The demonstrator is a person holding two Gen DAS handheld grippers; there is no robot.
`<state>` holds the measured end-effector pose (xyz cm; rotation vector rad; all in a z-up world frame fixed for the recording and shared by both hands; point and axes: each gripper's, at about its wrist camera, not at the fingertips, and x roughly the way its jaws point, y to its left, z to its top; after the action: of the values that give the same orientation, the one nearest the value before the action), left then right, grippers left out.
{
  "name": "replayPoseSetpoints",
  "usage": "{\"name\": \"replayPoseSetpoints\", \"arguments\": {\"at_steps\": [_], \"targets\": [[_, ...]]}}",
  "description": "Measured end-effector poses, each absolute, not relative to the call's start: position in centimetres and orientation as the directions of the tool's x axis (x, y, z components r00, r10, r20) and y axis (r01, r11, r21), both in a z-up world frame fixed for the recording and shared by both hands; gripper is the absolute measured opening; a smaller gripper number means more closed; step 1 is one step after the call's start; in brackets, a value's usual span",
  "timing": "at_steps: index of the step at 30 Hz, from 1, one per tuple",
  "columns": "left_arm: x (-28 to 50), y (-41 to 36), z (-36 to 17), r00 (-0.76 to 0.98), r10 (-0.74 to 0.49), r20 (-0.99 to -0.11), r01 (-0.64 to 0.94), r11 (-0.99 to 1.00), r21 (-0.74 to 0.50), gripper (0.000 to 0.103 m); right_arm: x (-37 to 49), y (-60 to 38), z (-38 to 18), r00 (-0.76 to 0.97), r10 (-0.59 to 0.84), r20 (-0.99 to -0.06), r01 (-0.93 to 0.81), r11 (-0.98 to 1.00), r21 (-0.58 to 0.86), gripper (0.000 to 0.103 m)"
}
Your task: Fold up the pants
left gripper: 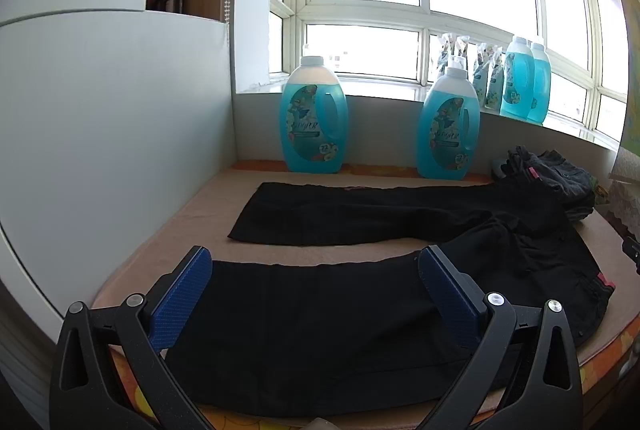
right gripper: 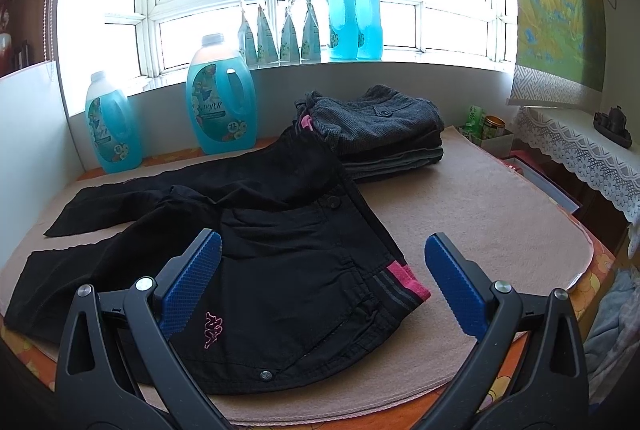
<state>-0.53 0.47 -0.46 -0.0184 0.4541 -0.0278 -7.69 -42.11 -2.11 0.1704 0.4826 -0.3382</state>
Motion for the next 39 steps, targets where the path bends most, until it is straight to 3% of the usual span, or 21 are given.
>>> {"name": "replayPoseSetpoints", "arguments": {"at_steps": [39], "targets": [[-0.75,1.38,-0.98,0.905,-0.036,-0.423,0.019,0.999,-0.044,0.103,-7.72,-41.66,-2.92,0.829,-0.272,-0.489,0.351,0.933,0.077,0.103]]}}
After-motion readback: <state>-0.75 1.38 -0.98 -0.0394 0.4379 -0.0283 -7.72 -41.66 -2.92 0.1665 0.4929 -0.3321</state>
